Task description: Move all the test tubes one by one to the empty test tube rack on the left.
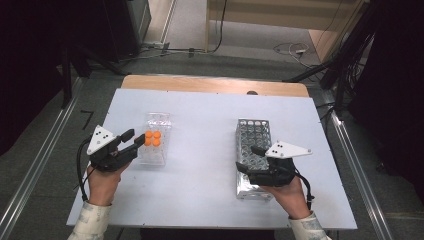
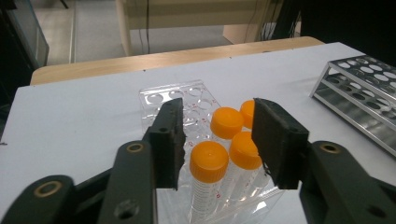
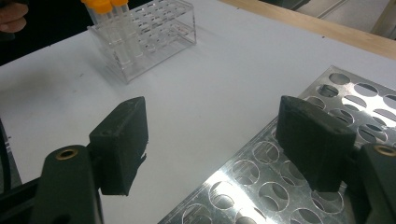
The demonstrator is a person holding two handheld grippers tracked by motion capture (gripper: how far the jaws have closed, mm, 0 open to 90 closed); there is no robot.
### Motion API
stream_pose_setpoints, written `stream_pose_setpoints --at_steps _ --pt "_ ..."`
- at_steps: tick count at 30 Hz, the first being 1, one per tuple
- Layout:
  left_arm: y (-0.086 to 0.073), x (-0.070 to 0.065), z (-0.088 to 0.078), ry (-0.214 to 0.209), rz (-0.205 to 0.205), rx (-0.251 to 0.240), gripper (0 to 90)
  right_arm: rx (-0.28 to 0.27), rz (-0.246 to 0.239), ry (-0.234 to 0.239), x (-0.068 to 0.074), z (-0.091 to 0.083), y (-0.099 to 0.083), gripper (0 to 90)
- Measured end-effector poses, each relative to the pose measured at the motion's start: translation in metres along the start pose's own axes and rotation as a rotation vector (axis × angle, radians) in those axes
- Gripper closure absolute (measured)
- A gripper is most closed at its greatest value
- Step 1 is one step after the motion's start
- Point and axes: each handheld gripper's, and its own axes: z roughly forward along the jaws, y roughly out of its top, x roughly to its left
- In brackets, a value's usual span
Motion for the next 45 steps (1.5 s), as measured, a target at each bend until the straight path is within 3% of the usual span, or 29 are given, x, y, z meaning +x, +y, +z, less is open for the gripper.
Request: stream_pose_setpoints --at_steps 2,6,11,22,45 --pt "0.000 0.001 -0.001 0.002 -0.018 -0.004 47.1 -0.003 0.005 -0.006 -0.001 -0.002 0.000 23.9" --pt "0.002 0.003 -0.002 -0.025 -0.085 0.007 26.3 -0.013 0.015 -0.021 -0.006 -0.004 -0.002 23.9" --pt "0.005 -0.001 -0.007 -0.022 -0.085 -0.013 18.5 -0.013 0.034 -0.051 -0.015 -0.004 -0.008 23.6" --pt "0.000 -0.002 -0.011 -0.026 -0.096 -0.012 15.9 -0.036 0.093 -0.109 -0.040 -0.015 -0.024 21.2" --pt "0.000 -0.005 -0.022 -0.006 -0.064 -0.032 14.2 -0.061 0.129 -0.202 -0.055 -0.043 -0.037 14.2"
